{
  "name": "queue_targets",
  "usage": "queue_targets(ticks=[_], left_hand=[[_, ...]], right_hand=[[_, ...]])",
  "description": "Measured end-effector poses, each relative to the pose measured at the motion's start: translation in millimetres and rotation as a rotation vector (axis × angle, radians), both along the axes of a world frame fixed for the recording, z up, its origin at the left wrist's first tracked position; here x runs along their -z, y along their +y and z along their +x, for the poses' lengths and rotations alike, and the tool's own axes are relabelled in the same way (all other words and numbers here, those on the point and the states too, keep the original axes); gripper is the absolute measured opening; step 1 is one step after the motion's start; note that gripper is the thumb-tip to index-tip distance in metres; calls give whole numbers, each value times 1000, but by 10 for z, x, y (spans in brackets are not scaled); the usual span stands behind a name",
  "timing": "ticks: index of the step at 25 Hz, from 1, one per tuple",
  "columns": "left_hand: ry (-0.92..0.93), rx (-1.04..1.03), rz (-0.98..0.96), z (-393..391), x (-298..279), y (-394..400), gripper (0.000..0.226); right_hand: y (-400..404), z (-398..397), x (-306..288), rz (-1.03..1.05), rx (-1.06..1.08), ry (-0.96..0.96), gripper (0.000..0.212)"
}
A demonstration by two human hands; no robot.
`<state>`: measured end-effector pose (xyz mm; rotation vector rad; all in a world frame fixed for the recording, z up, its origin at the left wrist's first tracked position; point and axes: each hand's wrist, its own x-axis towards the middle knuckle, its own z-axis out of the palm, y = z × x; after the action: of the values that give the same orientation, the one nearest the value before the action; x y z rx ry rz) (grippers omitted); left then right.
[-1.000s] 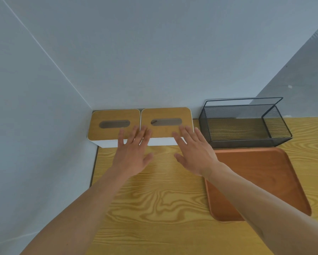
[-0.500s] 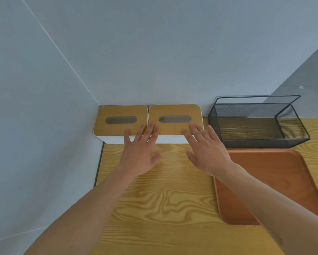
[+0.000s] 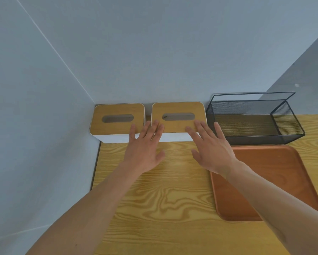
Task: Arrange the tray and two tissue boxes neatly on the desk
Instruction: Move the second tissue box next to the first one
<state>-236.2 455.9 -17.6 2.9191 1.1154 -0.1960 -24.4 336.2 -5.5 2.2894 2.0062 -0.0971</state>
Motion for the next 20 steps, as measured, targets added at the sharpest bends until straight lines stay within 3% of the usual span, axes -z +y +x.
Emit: queue_targets(ticks=[10,20], left_hand=[[-9,1,-3,62,-15,-36,84],[18,-9,-61,90,-121,-39,85]], right_hand=[[-16,23,5,-16,8,12,76],[9,-6,-39,-72,48,141,82]])
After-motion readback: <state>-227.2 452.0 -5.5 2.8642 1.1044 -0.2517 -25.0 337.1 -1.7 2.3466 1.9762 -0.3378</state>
